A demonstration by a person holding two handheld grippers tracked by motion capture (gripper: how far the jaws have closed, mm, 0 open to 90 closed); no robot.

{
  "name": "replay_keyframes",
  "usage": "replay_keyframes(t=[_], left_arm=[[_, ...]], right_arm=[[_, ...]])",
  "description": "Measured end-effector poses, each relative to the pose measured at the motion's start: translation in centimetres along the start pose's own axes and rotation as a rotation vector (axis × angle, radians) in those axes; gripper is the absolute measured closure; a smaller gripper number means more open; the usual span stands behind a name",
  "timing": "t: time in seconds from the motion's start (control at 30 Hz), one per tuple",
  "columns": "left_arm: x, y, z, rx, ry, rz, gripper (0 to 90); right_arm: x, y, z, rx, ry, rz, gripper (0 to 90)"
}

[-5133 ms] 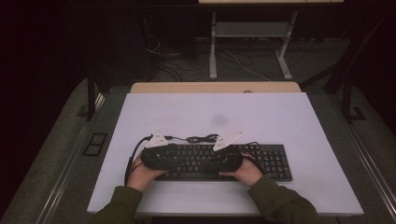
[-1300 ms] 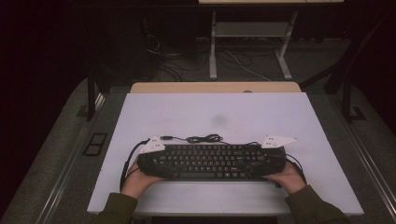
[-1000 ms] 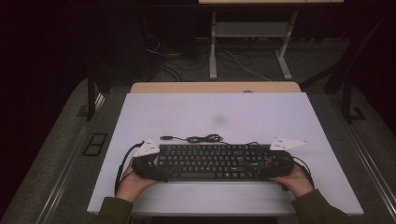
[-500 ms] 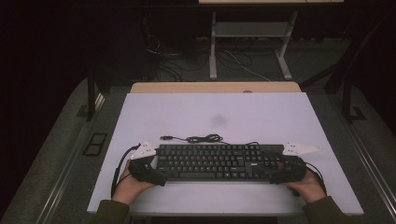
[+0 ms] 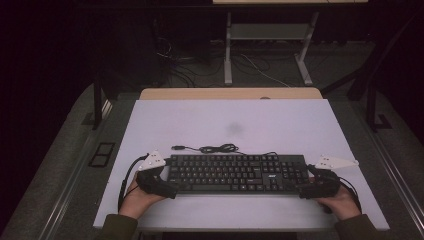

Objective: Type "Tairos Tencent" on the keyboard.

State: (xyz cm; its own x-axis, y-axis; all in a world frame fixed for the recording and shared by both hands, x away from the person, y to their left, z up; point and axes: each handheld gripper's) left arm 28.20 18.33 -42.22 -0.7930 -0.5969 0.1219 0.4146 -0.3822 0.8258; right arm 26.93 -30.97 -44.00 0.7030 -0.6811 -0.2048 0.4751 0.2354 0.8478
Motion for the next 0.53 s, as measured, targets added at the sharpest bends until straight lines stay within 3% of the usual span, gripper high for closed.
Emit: replay_keyframes(t=[0.53], left_arm=[[-0.06, -0.11, -0.12, -0.007, -0.004, 0.006, 0.0]], right_arm=[[0.09, -0.17, -0.01, 0.003, 0.01, 0.004, 16.3]])
Point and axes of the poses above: each handheld gripper's, and its own axes: z roughly backward along the jaws, y roughly out of its top, x roughly to its right, and after that the axes turned 2 degrees about -y, right-handed
